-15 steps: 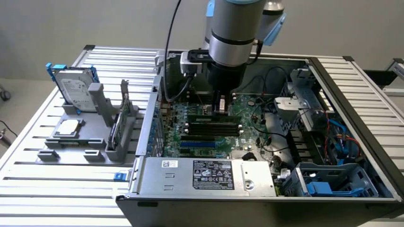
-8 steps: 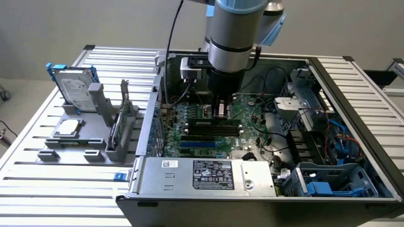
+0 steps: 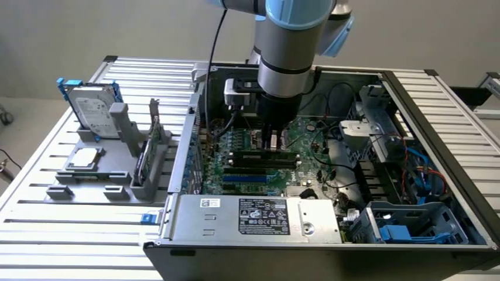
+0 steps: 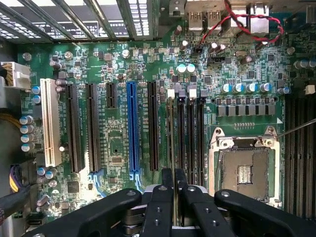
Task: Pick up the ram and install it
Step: 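Press down the ram until it locks into place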
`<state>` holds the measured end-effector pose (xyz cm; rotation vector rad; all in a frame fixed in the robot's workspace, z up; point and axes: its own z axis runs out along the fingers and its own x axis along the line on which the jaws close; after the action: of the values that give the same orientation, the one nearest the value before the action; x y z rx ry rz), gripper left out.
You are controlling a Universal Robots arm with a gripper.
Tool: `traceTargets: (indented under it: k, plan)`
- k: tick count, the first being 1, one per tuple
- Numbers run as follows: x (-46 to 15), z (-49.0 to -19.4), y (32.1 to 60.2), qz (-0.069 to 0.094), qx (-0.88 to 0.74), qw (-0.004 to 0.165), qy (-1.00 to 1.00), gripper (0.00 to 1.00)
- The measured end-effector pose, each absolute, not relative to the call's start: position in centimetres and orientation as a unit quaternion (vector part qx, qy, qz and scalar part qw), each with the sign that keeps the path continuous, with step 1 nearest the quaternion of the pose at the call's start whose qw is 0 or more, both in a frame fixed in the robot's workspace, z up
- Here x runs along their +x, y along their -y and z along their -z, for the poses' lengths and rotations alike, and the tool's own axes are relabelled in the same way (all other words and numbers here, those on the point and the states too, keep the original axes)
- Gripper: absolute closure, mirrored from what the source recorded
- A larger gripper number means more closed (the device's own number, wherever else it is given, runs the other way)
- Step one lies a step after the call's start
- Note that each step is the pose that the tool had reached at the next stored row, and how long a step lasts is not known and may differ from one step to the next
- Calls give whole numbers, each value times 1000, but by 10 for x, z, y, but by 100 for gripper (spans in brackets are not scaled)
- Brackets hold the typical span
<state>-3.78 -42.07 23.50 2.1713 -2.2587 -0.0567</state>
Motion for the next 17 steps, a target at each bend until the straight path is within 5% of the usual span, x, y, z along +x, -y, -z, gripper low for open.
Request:
traceTargets:
  k: [17]
  plan:
    - [-36,-231,421,19,692,3,721,86]
